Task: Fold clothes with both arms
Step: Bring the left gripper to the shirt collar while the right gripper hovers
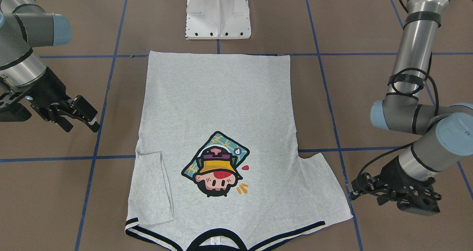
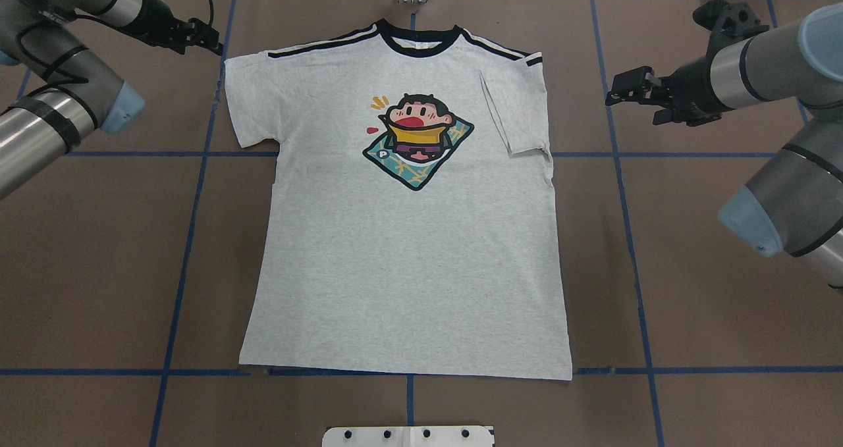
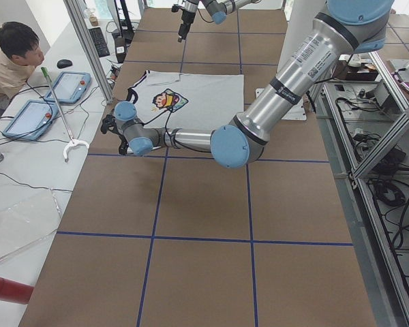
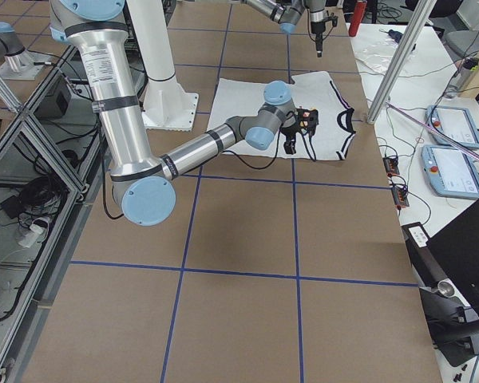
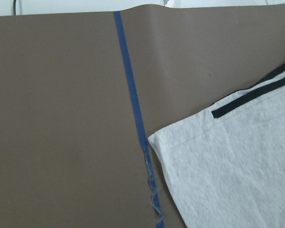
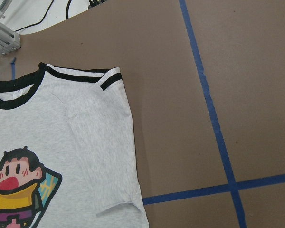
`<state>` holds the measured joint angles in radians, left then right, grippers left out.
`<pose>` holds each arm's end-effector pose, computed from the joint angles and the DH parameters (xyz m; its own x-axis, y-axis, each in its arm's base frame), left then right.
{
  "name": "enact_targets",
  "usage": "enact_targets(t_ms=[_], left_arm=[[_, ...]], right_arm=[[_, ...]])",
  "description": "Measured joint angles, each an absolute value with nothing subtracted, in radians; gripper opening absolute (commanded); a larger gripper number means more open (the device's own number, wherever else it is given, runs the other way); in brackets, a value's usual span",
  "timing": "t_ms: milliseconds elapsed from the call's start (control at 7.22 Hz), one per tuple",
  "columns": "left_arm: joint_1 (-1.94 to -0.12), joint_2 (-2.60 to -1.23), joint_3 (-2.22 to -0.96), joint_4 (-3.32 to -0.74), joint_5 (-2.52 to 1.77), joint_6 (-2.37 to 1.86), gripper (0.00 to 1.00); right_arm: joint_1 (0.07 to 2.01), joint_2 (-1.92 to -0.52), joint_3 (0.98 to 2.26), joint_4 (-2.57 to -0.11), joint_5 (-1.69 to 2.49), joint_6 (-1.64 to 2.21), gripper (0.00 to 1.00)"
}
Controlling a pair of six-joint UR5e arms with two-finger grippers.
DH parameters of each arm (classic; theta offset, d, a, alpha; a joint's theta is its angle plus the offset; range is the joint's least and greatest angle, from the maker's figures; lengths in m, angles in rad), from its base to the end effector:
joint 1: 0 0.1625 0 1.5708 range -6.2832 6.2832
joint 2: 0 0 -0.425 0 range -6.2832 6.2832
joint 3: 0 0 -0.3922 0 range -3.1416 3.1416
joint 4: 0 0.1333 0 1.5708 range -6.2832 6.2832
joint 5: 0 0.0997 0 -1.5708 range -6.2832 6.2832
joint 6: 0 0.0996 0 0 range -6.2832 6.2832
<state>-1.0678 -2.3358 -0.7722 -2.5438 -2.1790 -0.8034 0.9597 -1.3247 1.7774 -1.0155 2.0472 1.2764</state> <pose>0.3241 -0.7475 0.4500 0.5496 0.1830 -0.8151 0.1599 0.9346 0.3177 -0.2635 -0.5288 0.3661 0.4396 0.1781 0.8804 -0.3947 0.9187 0.0113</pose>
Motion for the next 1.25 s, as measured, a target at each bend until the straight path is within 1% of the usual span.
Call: enact_targets(t_ms=[139,416,554,970,1108,1247], left_arm=[[-1.05,-2.378,-0.697,-2.578,-2.145,-0.827,0.54],[-1.03,-2.413,-0.602,-2.642,-2.111,-0.849,0.5],[-1.026,-2.425,-0.573,-2.659,-2.101,-0.852,0.47],[-1.016,-2.442,-0.538,-2.671,-2.085,-0.855,0.44],[-1.013,-2.445,-0.532,-2.672,-2.083,-0.856,0.21],[-1.011,-2.447,-0.528,-2.675,-2.082,-0.857,0.07]], right_arm=[[0.96,-1.326,1.779,-1.016,2.028,1.276,1.0],[0.959,-1.328,1.779,-1.017,1.986,1.276,1.0],[0.959,-1.33,1.78,-1.017,1.979,1.276,1.0],[0.959,-1.336,1.776,-1.017,1.976,1.276,1.0],[0.959,-1.336,1.773,-1.017,1.976,1.276,1.0],[0.959,-1.336,1.771,-1.017,1.976,1.276,1.0]])
